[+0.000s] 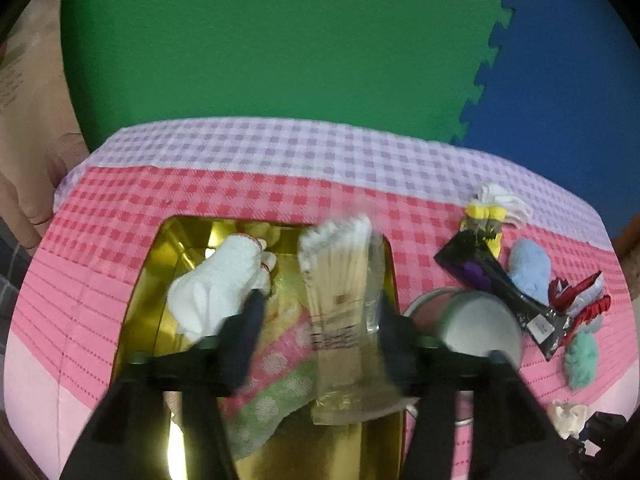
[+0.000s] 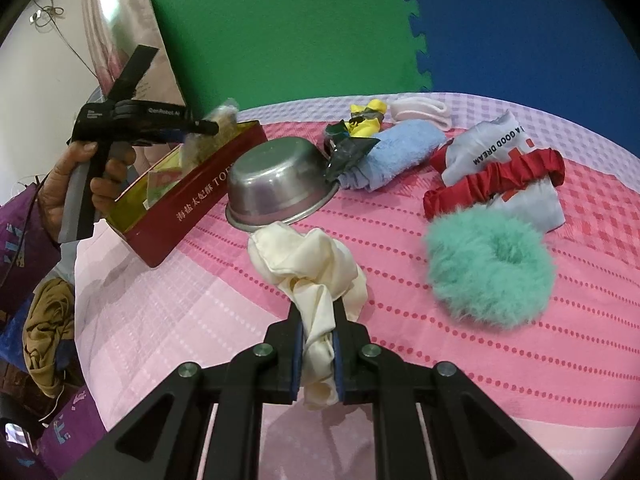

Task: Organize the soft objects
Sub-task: 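Drop the swab bag into the tin with the left gripper while the right gripper holds the scrunchie, then carry the cream scrunchie into the red tin and open the right gripper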

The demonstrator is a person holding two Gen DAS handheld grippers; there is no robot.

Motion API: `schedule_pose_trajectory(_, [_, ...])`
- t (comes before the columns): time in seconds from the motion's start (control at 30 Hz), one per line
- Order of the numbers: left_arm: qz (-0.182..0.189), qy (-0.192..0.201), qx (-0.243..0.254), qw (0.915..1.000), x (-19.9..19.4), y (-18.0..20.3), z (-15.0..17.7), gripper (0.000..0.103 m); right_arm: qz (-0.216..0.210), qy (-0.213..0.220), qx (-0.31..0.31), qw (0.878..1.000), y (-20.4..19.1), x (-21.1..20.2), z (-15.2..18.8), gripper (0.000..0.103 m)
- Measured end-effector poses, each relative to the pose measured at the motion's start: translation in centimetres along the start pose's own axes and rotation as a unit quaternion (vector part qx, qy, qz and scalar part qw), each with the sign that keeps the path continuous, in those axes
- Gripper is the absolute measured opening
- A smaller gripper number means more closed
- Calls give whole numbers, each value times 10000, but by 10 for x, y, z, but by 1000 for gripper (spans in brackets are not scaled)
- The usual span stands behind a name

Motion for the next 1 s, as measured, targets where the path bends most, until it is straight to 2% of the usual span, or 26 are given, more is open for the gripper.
schedule_pose_trajectory(0.1, [-13,181,-48,9998,-8,-1,-2,66,13,-9,-4,10000,-1,1,0,12])
schedule_pose_trajectory(0.27, [-77,526,-146,9985,-42,-7,2,69,12,-13,-33,10000,0,1,1,12])
schedule_pose_trajectory(0.33, [-124,654,-169,9976,-59,-8,11,73,-1,1,-29,10000,1,0,1,12])
schedule_pose_trajectory(0.63, [-211,913,-500,9943,-131,-24,101,74,-9,58,13,10000,2,-2,0,12])
schedule_pose_trajectory(0.8, [-603,1076,-505,9911,-156,-38,150,74,128,-20,-226,9997,-8,-2,0,12])
schedule_pose_trajectory(0.93, [-954,1189,-575,9866,-166,-54,173,74,-65,-53,-388,9992,-32,-6,-9,12])
schedule_pose_trajectory(1.0, [-1009,1154,-719,9856,-163,-63,179,74,-255,-17,-569,9980,-54,-7,-24,12])
Point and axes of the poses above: each gripper's, at about its wrist camera, not at the fingertips, and x roughly the way its jaws point, y to its right, z to its underside, the point moved 6 cm from there along x, roughly the way its jaws point, and after that the axes turned 11 degrees about -z, right-handed, at the moved point
